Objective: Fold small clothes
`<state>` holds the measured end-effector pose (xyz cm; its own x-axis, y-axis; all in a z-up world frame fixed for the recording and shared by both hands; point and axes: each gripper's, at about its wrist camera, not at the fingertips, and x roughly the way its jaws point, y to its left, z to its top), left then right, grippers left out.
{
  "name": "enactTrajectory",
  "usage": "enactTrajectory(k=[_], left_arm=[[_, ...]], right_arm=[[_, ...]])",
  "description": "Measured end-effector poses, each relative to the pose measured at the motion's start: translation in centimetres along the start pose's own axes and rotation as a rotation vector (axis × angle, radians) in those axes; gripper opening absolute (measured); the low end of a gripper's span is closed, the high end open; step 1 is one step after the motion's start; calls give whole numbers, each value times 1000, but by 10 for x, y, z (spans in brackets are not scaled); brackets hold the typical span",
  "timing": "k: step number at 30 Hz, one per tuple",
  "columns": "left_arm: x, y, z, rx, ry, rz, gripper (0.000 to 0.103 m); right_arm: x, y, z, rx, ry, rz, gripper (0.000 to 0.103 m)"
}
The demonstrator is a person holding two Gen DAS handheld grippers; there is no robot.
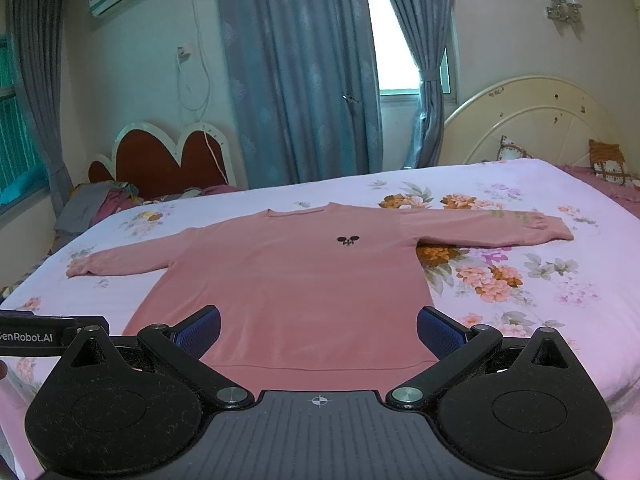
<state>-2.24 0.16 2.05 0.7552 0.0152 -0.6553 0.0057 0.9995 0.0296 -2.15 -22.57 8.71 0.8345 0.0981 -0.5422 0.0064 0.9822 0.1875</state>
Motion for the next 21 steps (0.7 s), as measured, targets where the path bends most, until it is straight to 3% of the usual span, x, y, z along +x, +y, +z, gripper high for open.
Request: enactTrajectory(k=[21], left_arm=[[27,15,8,6,17,18,103]], right_arm=[[23,2,3,17,7,-60,103]])
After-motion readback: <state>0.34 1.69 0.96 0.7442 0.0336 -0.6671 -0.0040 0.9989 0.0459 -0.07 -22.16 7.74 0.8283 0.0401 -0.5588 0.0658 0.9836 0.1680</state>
